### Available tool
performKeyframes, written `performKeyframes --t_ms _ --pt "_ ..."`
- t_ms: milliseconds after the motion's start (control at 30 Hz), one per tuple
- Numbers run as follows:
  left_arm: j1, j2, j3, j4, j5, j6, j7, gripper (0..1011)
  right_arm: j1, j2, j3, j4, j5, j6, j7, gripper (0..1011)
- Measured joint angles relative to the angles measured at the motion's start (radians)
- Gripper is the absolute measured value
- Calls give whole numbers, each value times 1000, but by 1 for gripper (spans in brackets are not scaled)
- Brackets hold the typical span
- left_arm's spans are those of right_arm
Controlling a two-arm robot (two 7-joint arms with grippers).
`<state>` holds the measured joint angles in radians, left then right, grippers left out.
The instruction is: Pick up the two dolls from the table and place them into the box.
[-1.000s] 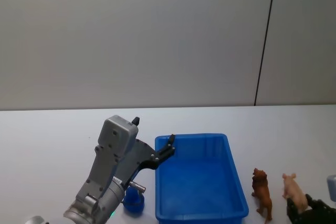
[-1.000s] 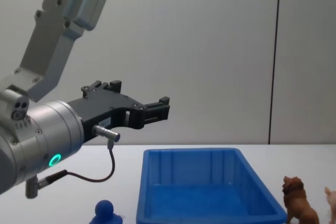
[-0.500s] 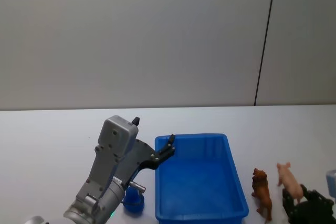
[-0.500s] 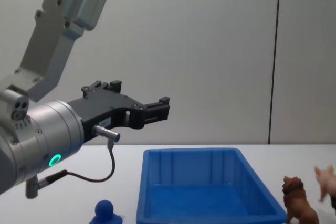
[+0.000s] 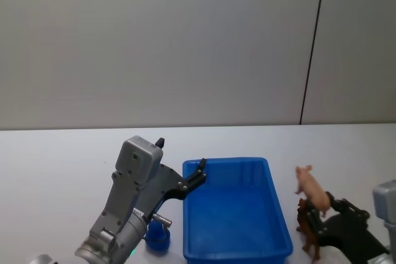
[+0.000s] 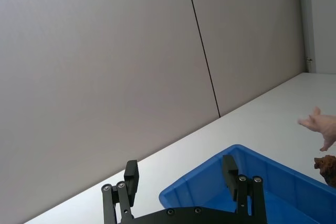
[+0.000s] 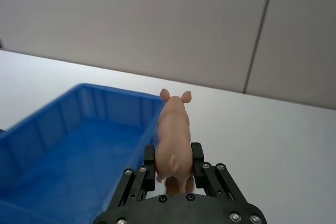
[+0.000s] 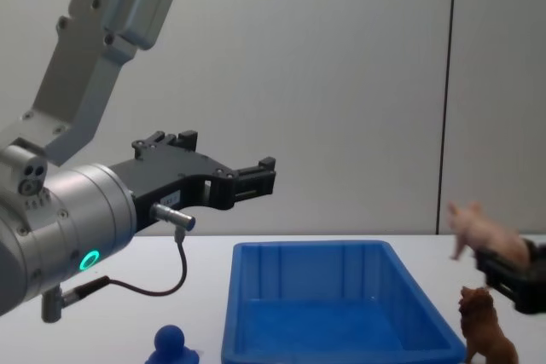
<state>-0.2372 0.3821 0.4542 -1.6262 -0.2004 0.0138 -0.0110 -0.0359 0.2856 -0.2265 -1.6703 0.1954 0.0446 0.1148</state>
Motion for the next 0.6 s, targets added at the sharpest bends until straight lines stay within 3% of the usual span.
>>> performKeyframes --t_ms 400,600 --pt "0 0 0 0 0 0 0 1001 45 -42 -37 -6 -20 -7 129 386" --pt "0 0 0 0 0 0 0 1001 77 -72 -59 18 -37 2 192 569"
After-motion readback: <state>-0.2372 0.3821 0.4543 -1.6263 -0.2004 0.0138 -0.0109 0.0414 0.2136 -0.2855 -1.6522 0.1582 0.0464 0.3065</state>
